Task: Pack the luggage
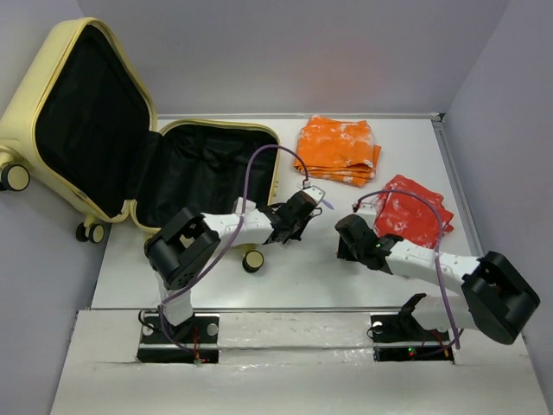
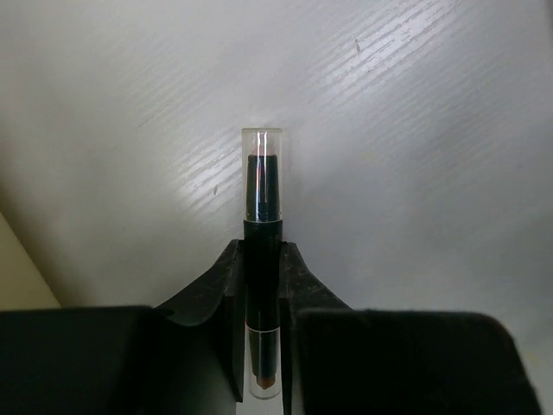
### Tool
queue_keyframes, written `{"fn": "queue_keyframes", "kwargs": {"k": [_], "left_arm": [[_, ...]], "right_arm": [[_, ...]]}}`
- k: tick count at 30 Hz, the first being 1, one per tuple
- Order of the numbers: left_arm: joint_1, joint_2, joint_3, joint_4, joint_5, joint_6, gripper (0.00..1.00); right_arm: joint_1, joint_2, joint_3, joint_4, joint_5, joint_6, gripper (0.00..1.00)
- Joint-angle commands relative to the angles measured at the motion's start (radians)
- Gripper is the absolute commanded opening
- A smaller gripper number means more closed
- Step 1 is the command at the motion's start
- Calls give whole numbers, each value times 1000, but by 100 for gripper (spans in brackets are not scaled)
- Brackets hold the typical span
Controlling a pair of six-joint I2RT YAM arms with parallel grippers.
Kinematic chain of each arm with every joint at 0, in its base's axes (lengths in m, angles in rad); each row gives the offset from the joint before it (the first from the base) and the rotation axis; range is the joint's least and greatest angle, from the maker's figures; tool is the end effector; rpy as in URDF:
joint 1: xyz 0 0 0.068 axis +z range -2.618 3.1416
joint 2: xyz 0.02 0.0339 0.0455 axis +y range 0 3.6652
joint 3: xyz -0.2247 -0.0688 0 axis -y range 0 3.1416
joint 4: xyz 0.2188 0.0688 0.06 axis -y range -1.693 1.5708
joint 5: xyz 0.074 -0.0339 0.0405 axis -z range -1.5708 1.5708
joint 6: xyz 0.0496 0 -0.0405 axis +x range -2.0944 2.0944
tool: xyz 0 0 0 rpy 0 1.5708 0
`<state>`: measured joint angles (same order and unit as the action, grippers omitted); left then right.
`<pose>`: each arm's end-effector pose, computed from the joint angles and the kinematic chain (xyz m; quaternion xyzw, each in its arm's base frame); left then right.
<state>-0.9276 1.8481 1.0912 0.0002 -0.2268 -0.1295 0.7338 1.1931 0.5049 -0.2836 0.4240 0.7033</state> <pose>0.2313 -0.2900 0.1390 0.3132 0.8581 -0.1086 0.3921 0.1707 0.1265 0.1313 0.0478 0.9349 0.0385 0.3495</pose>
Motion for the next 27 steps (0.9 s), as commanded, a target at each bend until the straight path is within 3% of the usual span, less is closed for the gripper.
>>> {"fn": "queue_keyframes", "kwargs": {"k": [1,7,12,15,18,24,27], "left_arm": [[3,-214,-16,23,14,-68,6],[65,-562,-25,-43,-3,-143,6],[240,-780,-68,-153,-58,-176,6],[334,-810,-71,-209,-29,-150,6],[438,-799,-70,-227,-14,-113,6],[614,-727,-117,-195,1,-85,6],[651,-719,-143,-171,6,-99,14]], "right_arm": [[-2,129,99,86,73,-5,47],[-13,227,147,127,65,-27,46],[-13,206,150,129,26,-16,49],[-13,155,132,127,4,-18,65],[-13,103,127,115,-7,-25,74],[-13,160,162,104,16,-36,76],[-22,226,198,104,42,-48,76]]}}
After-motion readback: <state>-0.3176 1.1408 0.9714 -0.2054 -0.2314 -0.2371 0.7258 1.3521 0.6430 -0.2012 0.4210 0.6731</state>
